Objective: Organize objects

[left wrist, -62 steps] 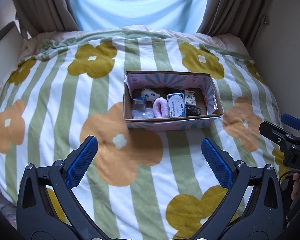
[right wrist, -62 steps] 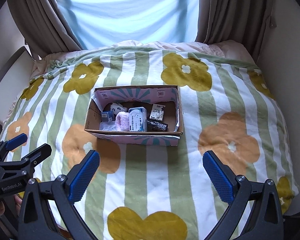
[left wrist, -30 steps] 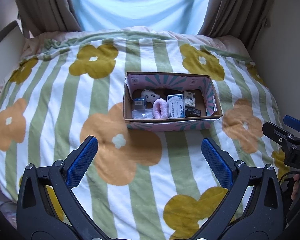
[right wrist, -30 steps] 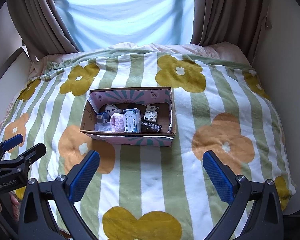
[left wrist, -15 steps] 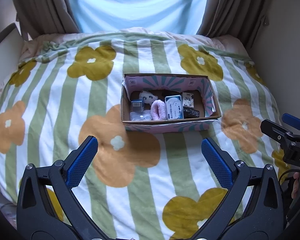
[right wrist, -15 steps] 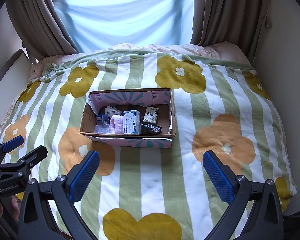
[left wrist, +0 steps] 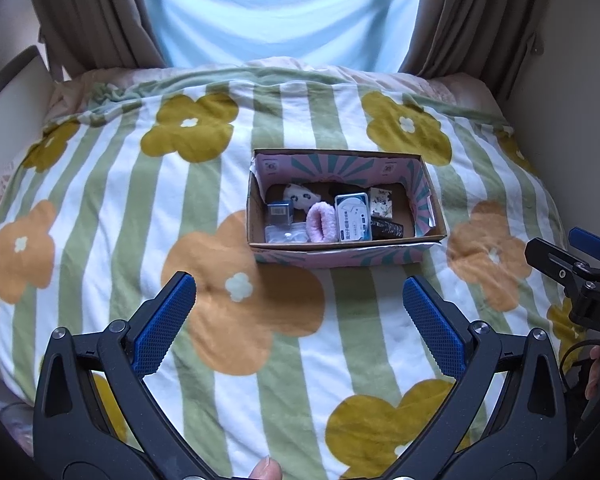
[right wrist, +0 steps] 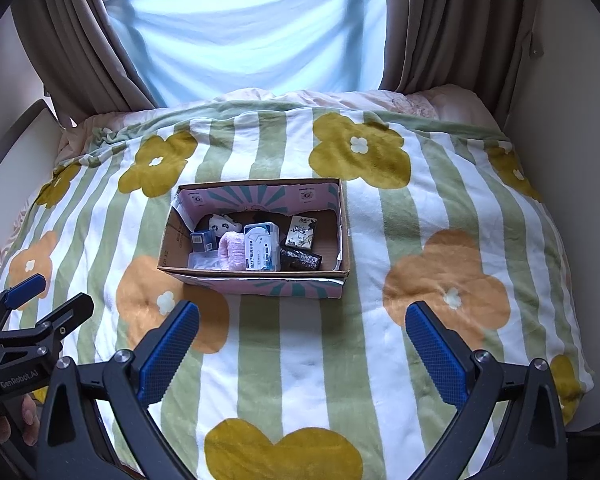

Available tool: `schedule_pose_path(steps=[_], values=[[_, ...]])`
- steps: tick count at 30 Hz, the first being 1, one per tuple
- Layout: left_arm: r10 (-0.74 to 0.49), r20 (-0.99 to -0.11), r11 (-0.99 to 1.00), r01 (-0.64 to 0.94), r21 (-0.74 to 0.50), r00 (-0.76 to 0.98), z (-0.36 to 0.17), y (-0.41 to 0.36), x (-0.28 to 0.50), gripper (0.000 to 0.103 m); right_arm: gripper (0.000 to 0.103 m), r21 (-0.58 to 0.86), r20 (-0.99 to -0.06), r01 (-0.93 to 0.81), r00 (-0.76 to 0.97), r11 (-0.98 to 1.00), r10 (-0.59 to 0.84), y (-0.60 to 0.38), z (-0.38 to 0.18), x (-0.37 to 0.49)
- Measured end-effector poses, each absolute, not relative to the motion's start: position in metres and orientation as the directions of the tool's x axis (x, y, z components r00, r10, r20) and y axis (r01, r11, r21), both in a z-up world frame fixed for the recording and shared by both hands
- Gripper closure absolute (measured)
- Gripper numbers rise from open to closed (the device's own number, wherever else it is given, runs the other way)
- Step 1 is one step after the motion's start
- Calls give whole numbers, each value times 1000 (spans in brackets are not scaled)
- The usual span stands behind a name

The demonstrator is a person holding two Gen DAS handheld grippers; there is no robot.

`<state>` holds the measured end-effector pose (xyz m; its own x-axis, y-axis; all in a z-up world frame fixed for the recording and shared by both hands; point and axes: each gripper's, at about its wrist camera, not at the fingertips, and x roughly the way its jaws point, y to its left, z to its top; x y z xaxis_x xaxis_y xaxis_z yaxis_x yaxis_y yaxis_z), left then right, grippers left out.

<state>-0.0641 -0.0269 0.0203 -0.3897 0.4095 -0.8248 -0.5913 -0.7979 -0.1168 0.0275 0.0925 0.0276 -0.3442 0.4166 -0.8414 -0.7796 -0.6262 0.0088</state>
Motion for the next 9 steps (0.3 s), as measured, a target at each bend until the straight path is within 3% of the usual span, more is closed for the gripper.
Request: schedule_pose_path(steps=[9], values=[[430, -809, -805, -575, -143, -400, 21, -30, -63, 0, 0, 9, -840, -780, -345, -626, 418, 99, 30, 26]])
